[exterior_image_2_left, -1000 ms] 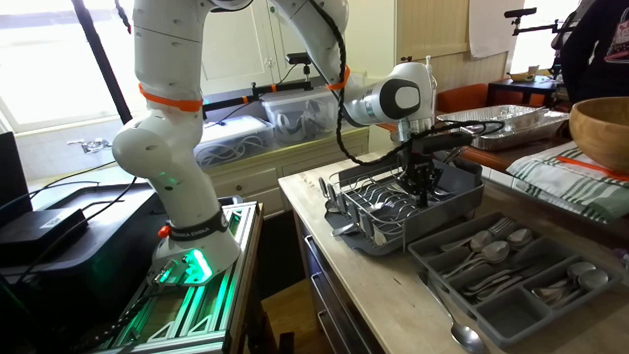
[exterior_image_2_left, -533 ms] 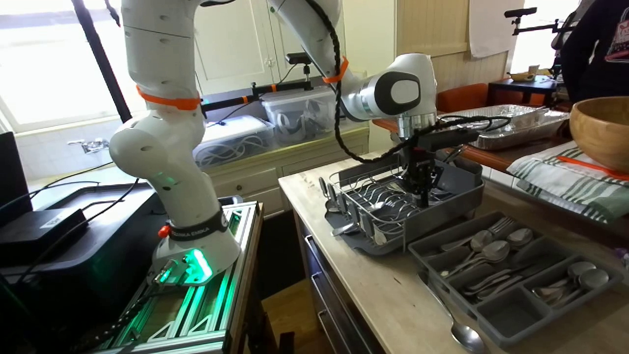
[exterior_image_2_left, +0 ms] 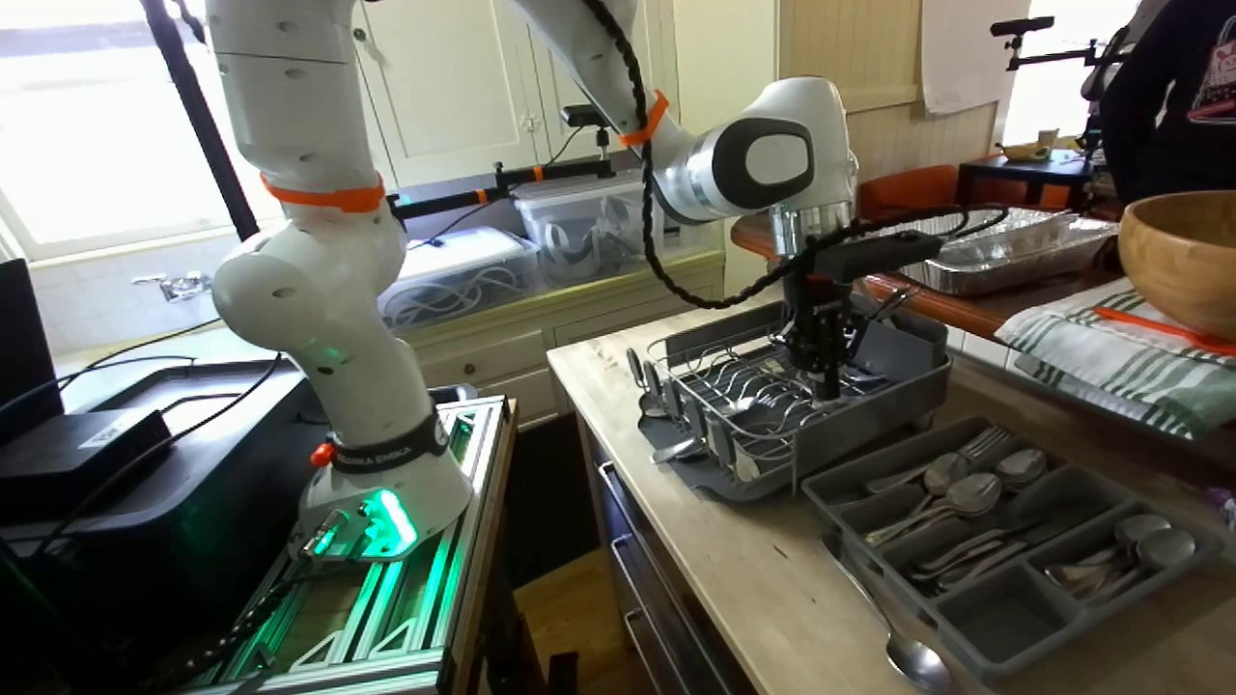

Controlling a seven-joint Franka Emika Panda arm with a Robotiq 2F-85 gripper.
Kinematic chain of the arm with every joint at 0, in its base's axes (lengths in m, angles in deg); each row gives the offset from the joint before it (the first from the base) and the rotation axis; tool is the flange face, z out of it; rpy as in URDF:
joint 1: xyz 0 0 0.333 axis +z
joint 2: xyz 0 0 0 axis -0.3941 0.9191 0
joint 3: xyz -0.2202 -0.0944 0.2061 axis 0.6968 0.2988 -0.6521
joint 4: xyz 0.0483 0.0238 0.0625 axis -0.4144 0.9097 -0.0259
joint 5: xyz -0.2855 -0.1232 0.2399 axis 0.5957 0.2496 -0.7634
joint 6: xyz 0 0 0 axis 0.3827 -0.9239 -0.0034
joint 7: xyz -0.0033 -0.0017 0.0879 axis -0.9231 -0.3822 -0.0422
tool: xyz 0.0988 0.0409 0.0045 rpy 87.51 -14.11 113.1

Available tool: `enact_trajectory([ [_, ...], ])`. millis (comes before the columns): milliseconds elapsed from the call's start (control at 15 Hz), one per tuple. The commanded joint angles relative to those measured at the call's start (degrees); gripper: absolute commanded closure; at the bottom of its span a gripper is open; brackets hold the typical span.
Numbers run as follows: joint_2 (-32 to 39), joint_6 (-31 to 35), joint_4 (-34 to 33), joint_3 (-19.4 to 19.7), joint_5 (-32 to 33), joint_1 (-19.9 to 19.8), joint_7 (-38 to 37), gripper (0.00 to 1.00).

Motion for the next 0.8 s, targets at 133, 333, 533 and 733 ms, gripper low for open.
enact_trajectory([
  [133, -4.1, 3.1, 2.2, 2.2, -2.7, -1.4, 0.9, 0.98],
  [333, -4.1, 3.8, 1.9, 2.9, -4.0, -1.7, 1.2, 0.98],
  [533, -4.5, 4.2, 2.8, 2.5, -5.4, -1.5, 2.4, 0.98],
  [733, -6.2, 5.7, 5.9, 1.9, -4.4, -0.3, -1.6, 0.61],
])
